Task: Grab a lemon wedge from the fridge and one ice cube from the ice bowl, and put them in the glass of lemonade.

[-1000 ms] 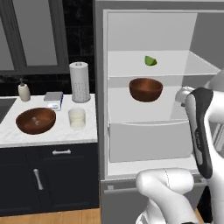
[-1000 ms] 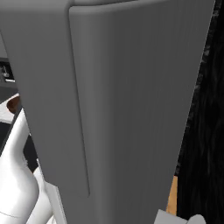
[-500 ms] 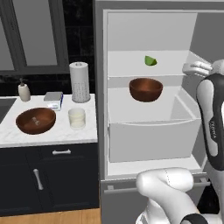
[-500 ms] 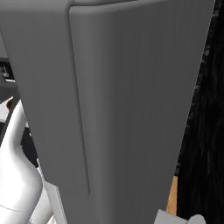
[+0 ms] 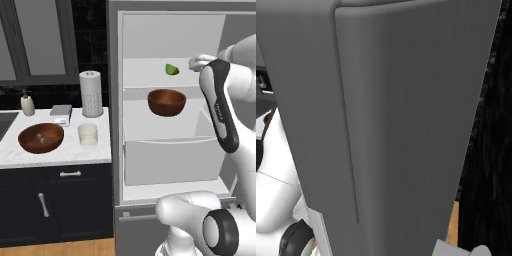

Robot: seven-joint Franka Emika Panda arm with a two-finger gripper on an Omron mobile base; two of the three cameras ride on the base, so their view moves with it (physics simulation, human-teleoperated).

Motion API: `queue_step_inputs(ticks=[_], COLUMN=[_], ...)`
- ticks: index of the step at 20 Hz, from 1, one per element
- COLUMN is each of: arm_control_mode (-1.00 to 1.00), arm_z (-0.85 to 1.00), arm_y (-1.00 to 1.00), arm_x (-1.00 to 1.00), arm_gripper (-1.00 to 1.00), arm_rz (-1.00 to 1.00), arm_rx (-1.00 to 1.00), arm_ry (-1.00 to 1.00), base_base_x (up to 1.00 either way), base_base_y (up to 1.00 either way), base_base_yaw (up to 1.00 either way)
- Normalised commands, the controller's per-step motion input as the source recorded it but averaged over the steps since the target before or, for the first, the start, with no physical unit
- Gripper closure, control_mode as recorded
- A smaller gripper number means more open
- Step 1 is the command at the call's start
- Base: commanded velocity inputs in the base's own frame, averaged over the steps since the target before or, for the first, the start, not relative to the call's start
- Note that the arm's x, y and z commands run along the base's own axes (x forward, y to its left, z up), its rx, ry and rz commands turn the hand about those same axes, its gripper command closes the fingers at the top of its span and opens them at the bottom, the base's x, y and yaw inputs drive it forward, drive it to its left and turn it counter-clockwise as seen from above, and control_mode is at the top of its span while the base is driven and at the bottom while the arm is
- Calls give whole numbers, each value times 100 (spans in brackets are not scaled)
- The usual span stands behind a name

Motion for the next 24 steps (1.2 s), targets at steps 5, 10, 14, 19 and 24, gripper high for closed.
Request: queue_step_inputs(ticks=[5,10,14,19,24], arm_control_mode=[-100,-100,-100,-100,-100], arm_z=[-38,-37,-8,-1,-14], arm_y=[5,4,5,3,0], arm_x=[53,90,93,81,54], arm_gripper=[-100,-100,-100,-100,-100], arm_rz=[3,3,3,2,0], arm_rx=[-16,-2,0,0,0], arm_ry=[5,5,6,5,4], base_base_x=[0,0,0,0,0], base_base_y=[0,0,0,0,0], base_base_yaw=[0,0,0,0,0])
